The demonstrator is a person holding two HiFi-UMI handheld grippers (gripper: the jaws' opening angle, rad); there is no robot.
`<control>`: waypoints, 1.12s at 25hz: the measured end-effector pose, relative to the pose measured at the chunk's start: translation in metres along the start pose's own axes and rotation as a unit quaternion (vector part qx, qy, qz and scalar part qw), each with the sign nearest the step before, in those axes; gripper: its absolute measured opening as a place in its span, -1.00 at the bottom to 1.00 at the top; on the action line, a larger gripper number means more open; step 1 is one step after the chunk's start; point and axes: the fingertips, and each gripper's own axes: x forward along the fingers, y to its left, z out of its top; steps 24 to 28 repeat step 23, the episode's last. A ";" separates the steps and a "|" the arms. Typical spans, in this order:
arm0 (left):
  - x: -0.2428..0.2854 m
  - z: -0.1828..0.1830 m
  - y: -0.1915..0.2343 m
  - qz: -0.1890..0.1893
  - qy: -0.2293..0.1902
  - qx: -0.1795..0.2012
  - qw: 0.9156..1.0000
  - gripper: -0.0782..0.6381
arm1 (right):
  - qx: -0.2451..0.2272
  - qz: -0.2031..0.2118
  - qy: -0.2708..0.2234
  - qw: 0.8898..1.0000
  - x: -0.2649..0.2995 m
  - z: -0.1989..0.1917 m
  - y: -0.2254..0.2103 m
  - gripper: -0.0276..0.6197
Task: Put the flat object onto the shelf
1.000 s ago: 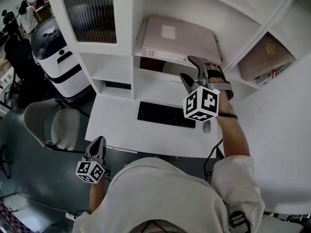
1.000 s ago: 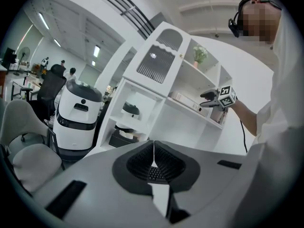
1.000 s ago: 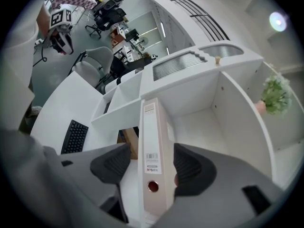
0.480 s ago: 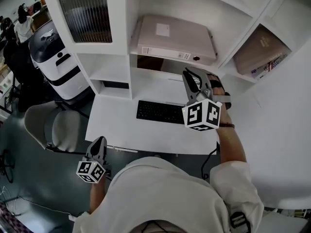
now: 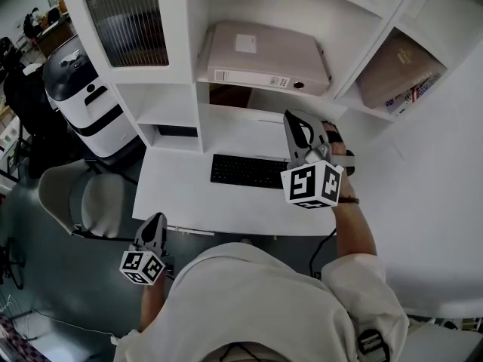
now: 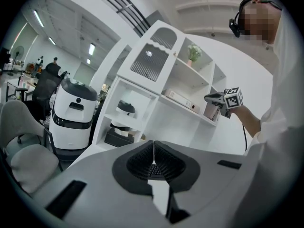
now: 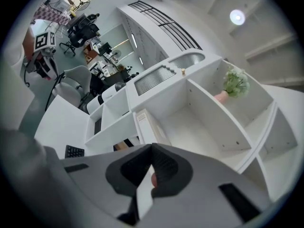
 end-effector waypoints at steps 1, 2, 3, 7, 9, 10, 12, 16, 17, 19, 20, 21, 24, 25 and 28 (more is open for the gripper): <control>0.000 0.000 -0.001 -0.001 0.000 0.000 1.000 -0.77 | 0.006 0.000 -0.001 1.000 -0.002 0.000 0.000 -0.91; 0.000 0.000 -0.001 -0.002 0.000 0.001 1.000 -0.77 | 0.012 -0.001 -0.002 1.000 -0.003 0.000 0.001 -0.91; 0.000 0.001 -0.002 -0.003 0.000 0.001 1.000 -0.77 | 0.019 -0.001 -0.003 1.000 -0.005 0.000 0.001 -0.91; 0.001 0.002 -0.004 -0.006 -0.001 0.003 1.000 -0.77 | 0.057 -0.002 -0.011 0.998 -0.012 -0.002 0.002 -0.91; 0.001 0.002 -0.005 -0.006 -0.001 0.004 1.000 -0.77 | 0.078 -0.007 -0.016 0.997 -0.016 -0.003 0.002 -0.91; 0.001 0.002 -0.005 -0.006 -0.001 0.005 1.000 -0.77 | 0.090 -0.008 -0.018 0.996 -0.018 -0.003 0.002 -0.91; 0.000 0.001 -0.005 -0.006 0.001 0.005 1.000 -0.77 | 0.117 -0.008 -0.023 0.993 -0.022 -0.005 0.004 -0.91; 0.000 0.000 -0.007 -0.010 0.002 0.005 1.000 -0.77 | 0.155 -0.013 -0.029 0.987 -0.029 -0.008 0.006 -0.91; 0.000 0.000 -0.008 -0.010 0.002 0.005 1.000 -0.77 | 0.164 -0.014 -0.030 0.986 -0.030 -0.008 0.007 -0.91; 0.000 -0.001 -0.008 -0.011 0.003 0.006 1.000 -0.77 | 0.183 -0.017 -0.035 0.982 -0.034 -0.009 0.007 -0.91; 0.000 -0.001 -0.009 -0.012 0.003 0.006 1.000 -0.77 | 0.192 -0.018 -0.037 0.981 -0.036 -0.009 0.007 -0.91; 0.000 -0.001 -0.009 -0.013 0.003 0.006 1.000 -0.77 | 0.200 -0.020 -0.040 0.979 -0.038 -0.009 0.007 -0.91; 0.000 0.000 -0.011 -0.015 0.003 0.007 1.000 -0.77 | 0.217 -0.021 -0.046 0.975 -0.042 -0.009 0.008 -0.91; 0.000 0.000 -0.011 -0.015 0.003 0.007 1.000 -0.77 | 0.217 -0.021 -0.046 0.975 -0.042 -0.009 0.008 -0.91; 0.000 0.000 -0.011 -0.015 0.003 0.007 1.000 -0.77 | 0.217 -0.021 -0.046 0.975 -0.042 -0.009 0.008 -0.91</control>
